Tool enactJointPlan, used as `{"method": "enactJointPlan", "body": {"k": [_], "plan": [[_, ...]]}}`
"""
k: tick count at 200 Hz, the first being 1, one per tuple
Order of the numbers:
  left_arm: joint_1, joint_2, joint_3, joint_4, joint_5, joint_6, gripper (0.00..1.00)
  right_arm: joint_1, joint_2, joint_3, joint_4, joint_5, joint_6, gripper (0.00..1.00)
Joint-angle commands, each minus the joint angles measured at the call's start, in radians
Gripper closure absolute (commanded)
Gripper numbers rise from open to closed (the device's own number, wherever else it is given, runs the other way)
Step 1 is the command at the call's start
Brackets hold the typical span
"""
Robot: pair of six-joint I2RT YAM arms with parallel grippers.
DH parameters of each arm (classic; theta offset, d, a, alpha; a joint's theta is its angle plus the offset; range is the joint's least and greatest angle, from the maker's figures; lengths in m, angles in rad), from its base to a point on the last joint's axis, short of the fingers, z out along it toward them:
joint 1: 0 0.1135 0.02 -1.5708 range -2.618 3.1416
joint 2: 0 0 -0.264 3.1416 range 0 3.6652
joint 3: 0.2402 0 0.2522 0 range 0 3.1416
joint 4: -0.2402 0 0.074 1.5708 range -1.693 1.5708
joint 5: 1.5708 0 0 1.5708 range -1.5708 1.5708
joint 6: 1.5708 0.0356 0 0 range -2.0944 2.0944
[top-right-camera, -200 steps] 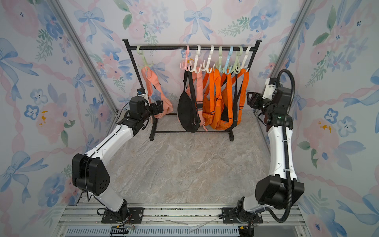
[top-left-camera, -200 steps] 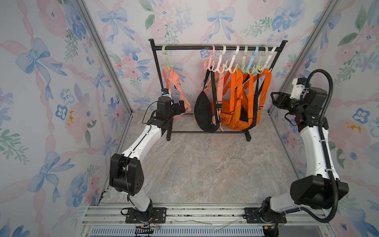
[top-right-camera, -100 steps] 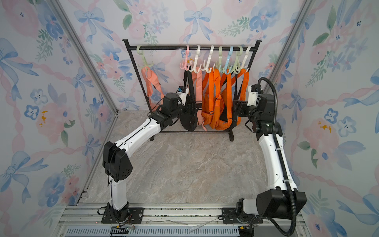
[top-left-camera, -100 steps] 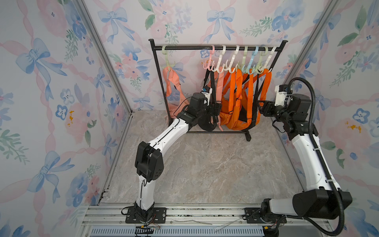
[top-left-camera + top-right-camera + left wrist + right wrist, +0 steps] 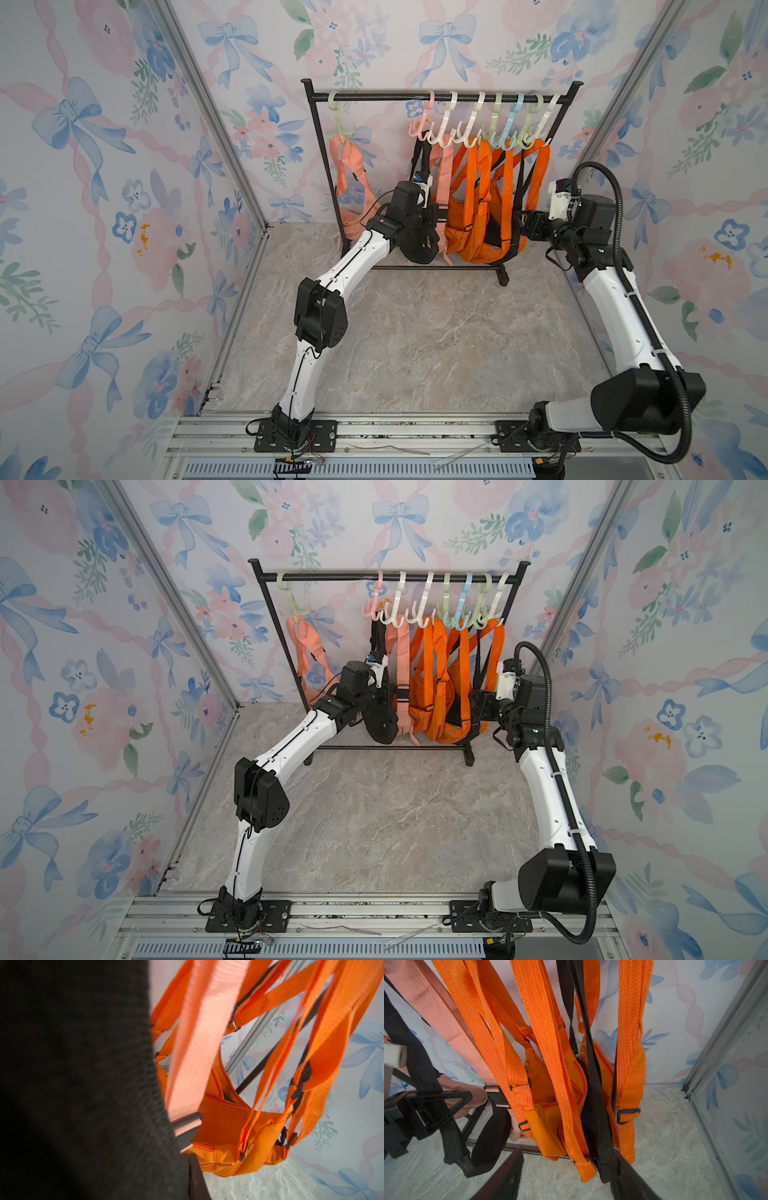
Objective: Take the bag off the hook
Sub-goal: Adjust the bag at the clothesline.
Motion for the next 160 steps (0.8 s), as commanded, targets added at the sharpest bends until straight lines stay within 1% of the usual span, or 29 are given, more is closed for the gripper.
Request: {"method": "enactJointPlan", "body": {"k": [1,12,30,55,65,73,80,87,93,102,106,111,119,132,152,160], "plan": [[0.081,-0.062,-0.03,-0.042,-0.039,-0.038,1.0,0.002,0.046,0.014,0.038,0.009,0.012,0.33],[0.11,-0.103,-0.07,-0.041,-0.061,-0.038,1.0,0.01,0.067,0.019,0.064,0.028,0.032,0.33],[0.149,-0.171,-0.147,-0.041,-0.127,-0.021,1.0,0.036,0.108,0.032,0.114,0.052,0.042,0.32],[0.193,-0.258,-0.24,-0.04,-0.181,-0.01,1.0,0.104,0.187,0.071,0.177,0.093,0.05,0.31],[0.208,-0.285,-0.273,-0.038,-0.192,-0.009,1.0,0.137,0.214,0.098,0.194,0.097,0.058,0.32],[0.22,-0.303,-0.297,-0.039,-0.202,-0.007,1.0,0.163,0.262,0.119,0.209,0.102,0.066,0.34],[0.227,-0.319,-0.316,-0.037,-0.213,-0.007,1.0,0.19,0.285,0.134,0.231,0.103,0.072,0.37],[0.233,-0.333,-0.336,-0.036,-0.222,-0.009,1.0,0.217,0.306,0.149,0.252,0.105,0.07,0.42],[0.239,-0.346,-0.352,-0.032,-0.224,-0.01,1.0,0.241,0.325,0.163,0.266,0.114,0.069,0.49],[0.245,-0.359,-0.373,-0.029,-0.228,-0.012,1.0,0.276,0.35,0.186,0.283,0.124,0.071,0.62],[0.248,-0.367,-0.38,-0.025,-0.227,-0.012,0.96,0.292,0.363,0.199,0.29,0.126,0.071,0.67],[0.25,-0.376,-0.39,-0.022,-0.227,-0.01,0.86,0.31,0.378,0.216,0.295,0.132,0.073,0.72],[0.25,-0.388,-0.405,-0.014,-0.223,-0.006,0.76,0.341,0.402,0.246,0.303,0.143,0.081,0.76],[0.249,-0.404,-0.424,-0.002,-0.213,-0.004,0.66,0.388,0.442,0.288,0.32,0.151,0.088,0.78],[0.248,-0.422,-0.44,0.005,-0.202,-0.007,0.43,0.458,0.514,0.378,0.307,0.153,0.081,0.79],[0.247,-0.43,-0.447,0.005,-0.198,-0.01,0.35,0.482,0.547,0.431,0.283,0.148,0.079,0.79]]}}
